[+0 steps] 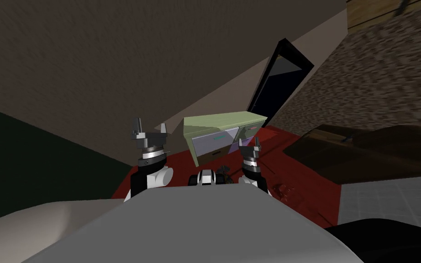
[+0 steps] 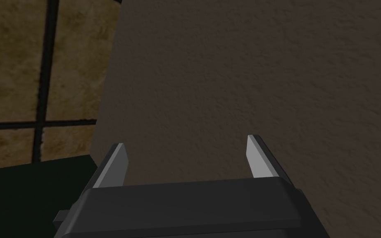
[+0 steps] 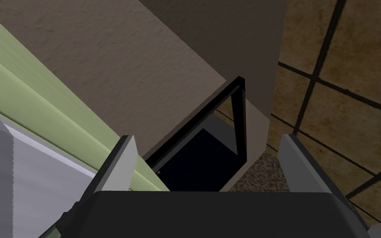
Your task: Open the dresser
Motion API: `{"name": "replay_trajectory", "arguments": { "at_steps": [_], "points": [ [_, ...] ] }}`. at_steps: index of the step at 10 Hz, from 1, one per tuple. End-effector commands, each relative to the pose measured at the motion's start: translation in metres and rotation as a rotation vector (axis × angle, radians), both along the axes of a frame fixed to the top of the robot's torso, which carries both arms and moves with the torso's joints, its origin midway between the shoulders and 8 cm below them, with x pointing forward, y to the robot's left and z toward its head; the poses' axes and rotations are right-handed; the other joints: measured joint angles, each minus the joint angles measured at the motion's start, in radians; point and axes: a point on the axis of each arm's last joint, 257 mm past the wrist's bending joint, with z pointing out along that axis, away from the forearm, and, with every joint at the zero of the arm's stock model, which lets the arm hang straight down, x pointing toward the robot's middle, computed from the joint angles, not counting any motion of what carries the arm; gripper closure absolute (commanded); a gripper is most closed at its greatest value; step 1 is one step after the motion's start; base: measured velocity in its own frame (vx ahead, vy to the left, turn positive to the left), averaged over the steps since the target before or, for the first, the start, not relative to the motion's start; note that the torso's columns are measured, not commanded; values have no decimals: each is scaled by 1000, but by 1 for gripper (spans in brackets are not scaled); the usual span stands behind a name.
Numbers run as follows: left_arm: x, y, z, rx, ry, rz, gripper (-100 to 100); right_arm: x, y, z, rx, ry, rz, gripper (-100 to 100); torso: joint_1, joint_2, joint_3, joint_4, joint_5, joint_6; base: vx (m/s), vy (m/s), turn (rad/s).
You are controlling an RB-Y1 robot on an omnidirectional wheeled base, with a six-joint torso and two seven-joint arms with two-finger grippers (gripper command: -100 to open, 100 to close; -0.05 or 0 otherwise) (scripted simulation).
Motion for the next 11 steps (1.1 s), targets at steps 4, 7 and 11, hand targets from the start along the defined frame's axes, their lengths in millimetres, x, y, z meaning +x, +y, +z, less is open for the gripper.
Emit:
{"name": "replay_trajectory", "arguments": {
  "at_steps": [4, 7, 11],
  "points": [
    [0, 0, 0, 0, 0, 0, 0, 1, -13, -28, 220, 34, 79, -100, -3, -1, -1, 0, -1, -1, 7, -73, 113],
    [0, 0, 0, 0, 0, 0, 0, 1, -25, -56, 391, 64, 114, -100, -1, 0, 0, 0, 0, 0, 10, -95, 170],
    [0, 0, 0, 0, 0, 0, 0, 0, -31, -71, 524, 64, 158, -100, -2, 0, 0, 0, 0, -1, -11, -63, 104]
  ]
}}
